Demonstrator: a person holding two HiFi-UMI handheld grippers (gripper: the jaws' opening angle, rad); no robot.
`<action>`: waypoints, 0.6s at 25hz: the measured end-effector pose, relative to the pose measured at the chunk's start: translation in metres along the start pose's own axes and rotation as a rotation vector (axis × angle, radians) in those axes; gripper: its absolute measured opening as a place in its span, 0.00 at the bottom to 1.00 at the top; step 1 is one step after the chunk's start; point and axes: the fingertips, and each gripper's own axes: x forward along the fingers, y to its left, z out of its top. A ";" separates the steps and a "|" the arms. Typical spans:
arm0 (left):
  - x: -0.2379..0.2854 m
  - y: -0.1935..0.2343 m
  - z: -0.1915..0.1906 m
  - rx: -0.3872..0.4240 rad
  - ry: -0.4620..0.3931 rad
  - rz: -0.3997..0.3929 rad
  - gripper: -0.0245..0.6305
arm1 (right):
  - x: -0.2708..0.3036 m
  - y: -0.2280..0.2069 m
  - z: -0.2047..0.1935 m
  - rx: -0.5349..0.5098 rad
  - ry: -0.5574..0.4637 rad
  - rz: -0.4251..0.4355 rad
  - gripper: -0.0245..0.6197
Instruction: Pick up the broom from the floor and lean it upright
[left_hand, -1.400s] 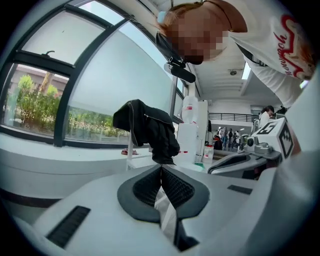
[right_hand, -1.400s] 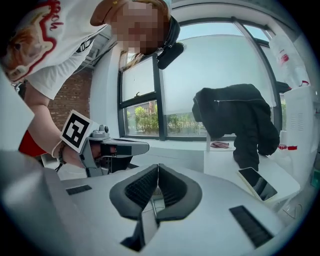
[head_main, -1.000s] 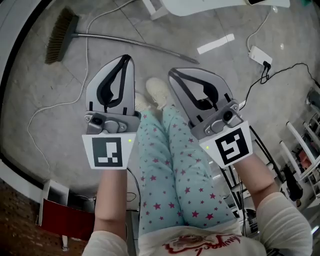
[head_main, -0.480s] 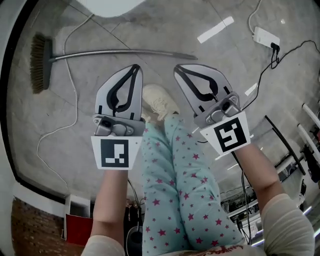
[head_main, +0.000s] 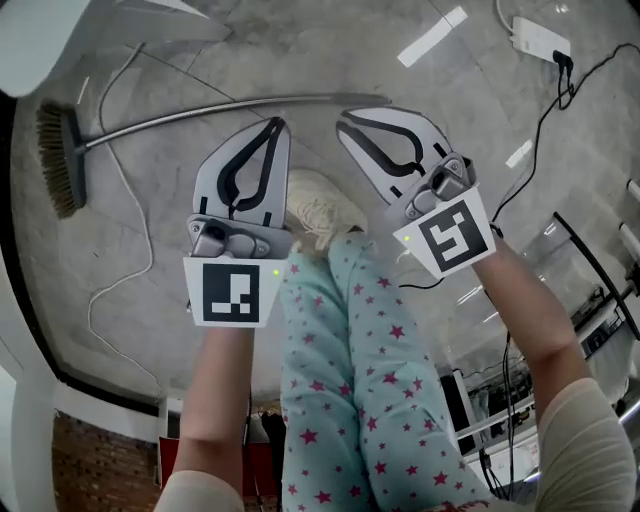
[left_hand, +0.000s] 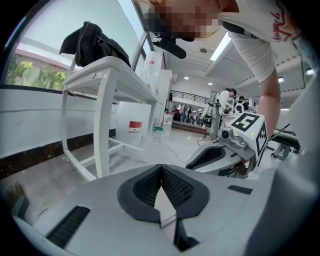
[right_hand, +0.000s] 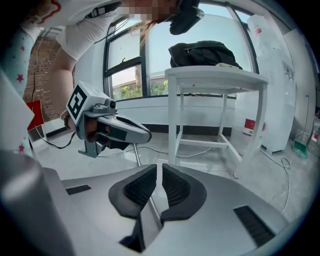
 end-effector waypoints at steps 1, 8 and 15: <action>0.003 -0.003 -0.004 0.004 0.001 -0.008 0.07 | -0.001 0.001 -0.007 0.007 0.007 0.004 0.09; 0.028 -0.003 -0.026 0.049 0.016 -0.046 0.07 | 0.021 0.001 -0.068 -0.048 0.077 0.055 0.26; 0.034 -0.009 -0.038 0.063 0.029 -0.081 0.07 | 0.036 -0.008 -0.144 -0.057 0.212 0.102 0.38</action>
